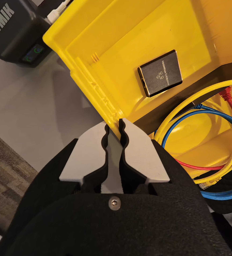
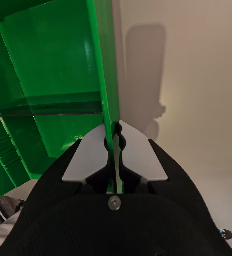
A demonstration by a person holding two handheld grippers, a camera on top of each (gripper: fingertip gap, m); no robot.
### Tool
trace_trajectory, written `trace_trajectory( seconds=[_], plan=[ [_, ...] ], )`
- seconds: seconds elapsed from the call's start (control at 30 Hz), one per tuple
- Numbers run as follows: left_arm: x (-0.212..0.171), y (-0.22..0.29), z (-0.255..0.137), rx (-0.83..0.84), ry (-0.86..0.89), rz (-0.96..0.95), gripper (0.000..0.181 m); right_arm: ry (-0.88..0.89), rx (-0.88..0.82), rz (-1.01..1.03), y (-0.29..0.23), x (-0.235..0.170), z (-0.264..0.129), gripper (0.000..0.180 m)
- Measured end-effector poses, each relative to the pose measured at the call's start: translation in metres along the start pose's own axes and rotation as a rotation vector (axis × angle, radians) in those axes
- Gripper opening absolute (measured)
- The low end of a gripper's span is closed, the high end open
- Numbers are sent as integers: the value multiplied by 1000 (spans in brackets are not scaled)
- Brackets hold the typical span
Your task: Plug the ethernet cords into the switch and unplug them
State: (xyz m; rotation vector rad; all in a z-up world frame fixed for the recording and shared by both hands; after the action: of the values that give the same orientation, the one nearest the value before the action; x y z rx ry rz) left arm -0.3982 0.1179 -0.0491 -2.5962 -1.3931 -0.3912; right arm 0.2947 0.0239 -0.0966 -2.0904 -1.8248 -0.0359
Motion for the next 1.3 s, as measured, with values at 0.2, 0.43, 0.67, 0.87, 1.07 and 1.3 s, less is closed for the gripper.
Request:
trace_trajectory(
  seconds=[0.2, 0.43, 0.67, 0.87, 1.07, 1.3],
  plan=[
    [-8, -7, -3, 27, -14, 31, 13, -2, -1, -1, 10, -1, -3, 6],
    [-19, -5, -7, 50, -24, 68, 13, -6, 6, -17, 23, -1, -6, 6],
    [-27, -7, -10, 46, -15, 74, 14, -17, 3, -41, 26, -3, -7, 6],
    [-31, -9, -12, 69, -12, 81, 15, -25, -2, -22, 33, -5, -10, 6],
    [-25, -18, -17, 228, 59, 214, 35, -37, -32, -62, 36, -8, -9, 16],
    [-1, 1, -48, 274, 210, 383, 54, 75, -107, -244, 31, -7, -26, 42]
  ],
)
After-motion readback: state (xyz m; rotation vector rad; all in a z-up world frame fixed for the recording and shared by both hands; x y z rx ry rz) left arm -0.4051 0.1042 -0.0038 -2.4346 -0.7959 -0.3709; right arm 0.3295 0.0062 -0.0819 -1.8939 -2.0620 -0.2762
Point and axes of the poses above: each gripper's, where its closed fingertips meet, z out along the fingers, x out of its top, y = z × x across the jaws, the point moved 3 cm from there along -z, back along the fingers, and after that the axes turned 5 degrees about y, right-handed, at the moved point
